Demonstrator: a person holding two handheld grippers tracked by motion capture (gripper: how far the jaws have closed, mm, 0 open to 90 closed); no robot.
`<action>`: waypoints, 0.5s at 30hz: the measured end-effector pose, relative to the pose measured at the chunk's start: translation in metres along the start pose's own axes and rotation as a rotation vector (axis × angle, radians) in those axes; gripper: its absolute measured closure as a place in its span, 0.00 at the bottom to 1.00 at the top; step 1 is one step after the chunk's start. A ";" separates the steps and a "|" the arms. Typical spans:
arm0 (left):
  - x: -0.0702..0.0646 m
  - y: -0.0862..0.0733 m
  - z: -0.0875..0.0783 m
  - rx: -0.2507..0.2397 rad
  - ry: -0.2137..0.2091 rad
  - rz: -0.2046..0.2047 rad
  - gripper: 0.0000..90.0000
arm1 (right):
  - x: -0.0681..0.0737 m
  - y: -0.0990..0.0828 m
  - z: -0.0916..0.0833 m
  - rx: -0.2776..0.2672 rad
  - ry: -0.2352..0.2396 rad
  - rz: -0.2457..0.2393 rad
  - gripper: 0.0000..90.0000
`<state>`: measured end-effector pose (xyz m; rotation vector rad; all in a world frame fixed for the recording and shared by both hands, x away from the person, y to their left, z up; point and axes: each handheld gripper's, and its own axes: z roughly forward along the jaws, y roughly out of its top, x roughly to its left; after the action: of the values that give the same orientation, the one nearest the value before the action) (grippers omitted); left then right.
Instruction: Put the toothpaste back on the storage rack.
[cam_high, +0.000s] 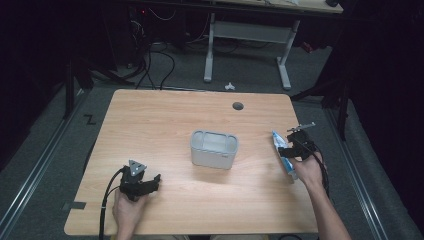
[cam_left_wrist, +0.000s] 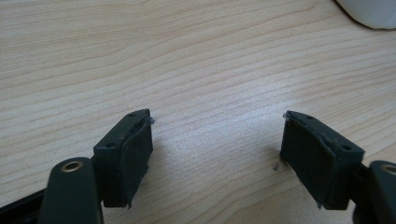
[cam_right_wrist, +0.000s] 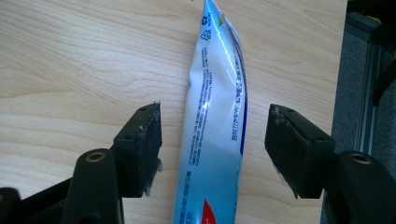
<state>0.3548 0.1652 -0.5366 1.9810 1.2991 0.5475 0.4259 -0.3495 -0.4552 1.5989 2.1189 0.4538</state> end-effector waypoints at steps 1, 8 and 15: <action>0.000 0.000 0.000 0.000 0.000 0.000 0.28 | 0.000 0.002 0.002 0.009 -0.003 0.001 0.41; 0.000 0.000 0.000 0.000 0.000 0.000 0.28 | 0.001 0.013 0.015 0.062 -0.012 -0.002 0.39; 0.000 0.000 0.000 0.000 -0.001 0.000 0.28 | 0.002 0.019 0.029 0.115 -0.029 0.001 0.38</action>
<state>0.3548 0.1652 -0.5366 1.9811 1.2986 0.5471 0.4561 -0.3427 -0.4702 1.6592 2.1575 0.3119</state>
